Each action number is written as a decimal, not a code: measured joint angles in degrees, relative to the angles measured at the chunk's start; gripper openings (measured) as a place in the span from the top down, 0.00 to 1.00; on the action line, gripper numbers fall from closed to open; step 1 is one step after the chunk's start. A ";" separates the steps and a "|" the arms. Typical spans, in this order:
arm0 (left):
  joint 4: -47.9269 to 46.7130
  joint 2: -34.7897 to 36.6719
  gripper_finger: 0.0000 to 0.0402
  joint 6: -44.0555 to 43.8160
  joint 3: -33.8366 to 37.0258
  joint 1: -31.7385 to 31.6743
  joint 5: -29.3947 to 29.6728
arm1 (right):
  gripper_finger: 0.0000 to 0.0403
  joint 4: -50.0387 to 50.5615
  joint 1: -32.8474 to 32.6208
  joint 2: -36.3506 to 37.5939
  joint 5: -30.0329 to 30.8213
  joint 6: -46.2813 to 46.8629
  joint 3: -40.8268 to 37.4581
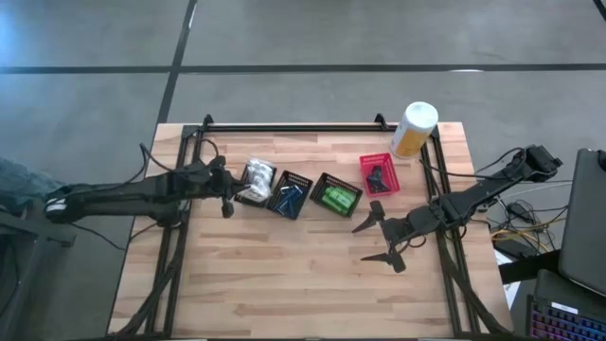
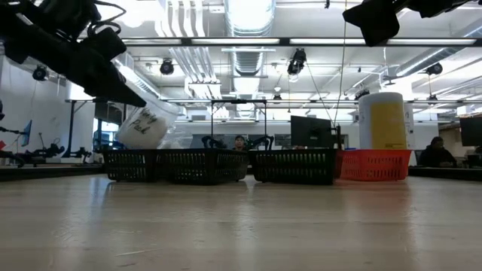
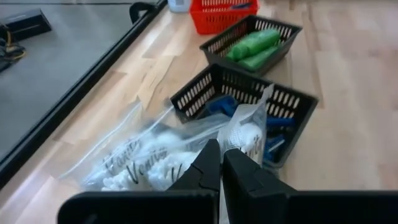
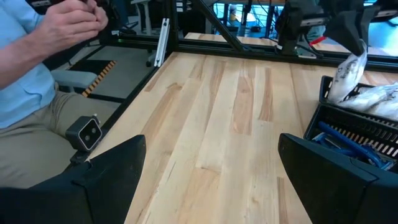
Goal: Pick & Place Travel size toiletries
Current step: Put the vanity pack into the left black bin, then return to Home Position
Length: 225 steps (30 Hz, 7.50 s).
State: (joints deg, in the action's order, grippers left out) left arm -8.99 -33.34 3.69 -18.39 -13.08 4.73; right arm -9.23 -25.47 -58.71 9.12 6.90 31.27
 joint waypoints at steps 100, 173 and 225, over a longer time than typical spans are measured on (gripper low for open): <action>9.48 -5.80 0.48 -9.95 4.19 -5.49 -7.15 | 0.10 0.00 0.00 0.01 -0.01 0.00 0.00; 10.86 33.26 0.45 -5.84 17.94 14.71 1.36 | 0.10 0.00 -0.01 -0.01 0.00 0.00 0.00; 10.99 33.24 0.45 -5.85 18.05 14.71 1.32 | 0.10 14.66 8.28 34.16 -0.08 -1.64 -7.19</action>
State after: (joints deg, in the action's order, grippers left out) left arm 2.00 -0.10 -2.16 -0.34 1.63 6.05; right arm 5.43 -17.19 -24.55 9.04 5.26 24.08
